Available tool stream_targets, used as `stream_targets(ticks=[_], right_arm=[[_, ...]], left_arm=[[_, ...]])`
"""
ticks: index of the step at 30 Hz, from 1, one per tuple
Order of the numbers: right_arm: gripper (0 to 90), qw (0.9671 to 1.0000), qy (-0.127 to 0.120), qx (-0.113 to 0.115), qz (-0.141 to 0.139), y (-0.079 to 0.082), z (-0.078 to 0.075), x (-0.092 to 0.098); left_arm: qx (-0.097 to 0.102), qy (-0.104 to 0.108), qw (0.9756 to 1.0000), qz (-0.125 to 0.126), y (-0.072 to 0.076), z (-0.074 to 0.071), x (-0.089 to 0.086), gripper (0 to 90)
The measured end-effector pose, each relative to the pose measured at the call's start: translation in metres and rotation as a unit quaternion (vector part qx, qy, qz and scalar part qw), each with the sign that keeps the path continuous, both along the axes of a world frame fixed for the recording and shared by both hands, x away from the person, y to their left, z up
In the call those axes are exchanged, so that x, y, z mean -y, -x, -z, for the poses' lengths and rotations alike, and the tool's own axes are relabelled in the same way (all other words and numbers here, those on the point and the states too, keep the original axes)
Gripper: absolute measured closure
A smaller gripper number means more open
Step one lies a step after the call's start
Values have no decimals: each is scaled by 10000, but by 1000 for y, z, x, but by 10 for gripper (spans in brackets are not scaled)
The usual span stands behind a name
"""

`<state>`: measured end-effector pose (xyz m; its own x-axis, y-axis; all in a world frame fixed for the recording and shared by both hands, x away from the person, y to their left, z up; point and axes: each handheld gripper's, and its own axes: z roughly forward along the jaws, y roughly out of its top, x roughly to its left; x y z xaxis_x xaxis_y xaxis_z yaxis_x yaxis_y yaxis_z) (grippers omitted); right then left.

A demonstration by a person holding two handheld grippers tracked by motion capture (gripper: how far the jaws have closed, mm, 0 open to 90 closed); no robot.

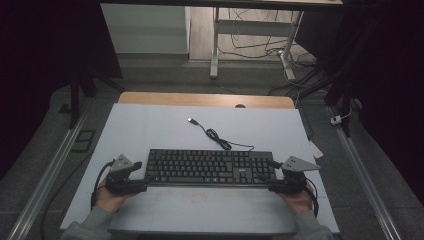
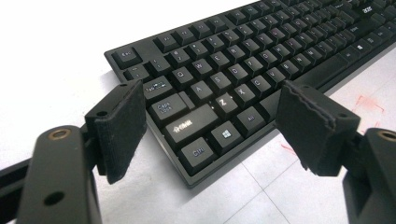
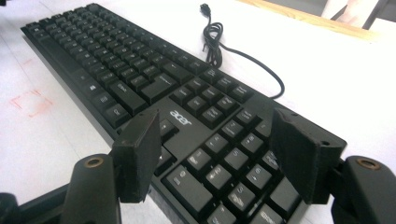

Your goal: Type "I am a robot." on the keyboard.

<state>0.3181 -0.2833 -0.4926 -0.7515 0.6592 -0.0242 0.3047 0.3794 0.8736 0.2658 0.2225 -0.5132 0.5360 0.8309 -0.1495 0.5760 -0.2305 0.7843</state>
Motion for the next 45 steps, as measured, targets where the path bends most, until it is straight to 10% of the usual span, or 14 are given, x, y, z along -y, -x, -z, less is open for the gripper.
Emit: stream_targets(ticks=[20, 28, 36, 45], right_arm=[[391, 9995, -8, -61, -318, -13, -6, -43], [521, 9987, 117, -67, -494, -15, -5, -61], [860, 9962, 218, -53, -841, -22, -4, -92], [895, 9940, 354, -136, -1024, -28, -3, -119]], left_arm=[[105, 16, 9998, -138, -5, 0, -2, 335], [112, -52, 9999, -102, -8, 1, 2, 401], [157, -123, 9998, -64, -8, 2, 3, 501], [163, -214, 9996, 51, -9, 3, 5, 702]])
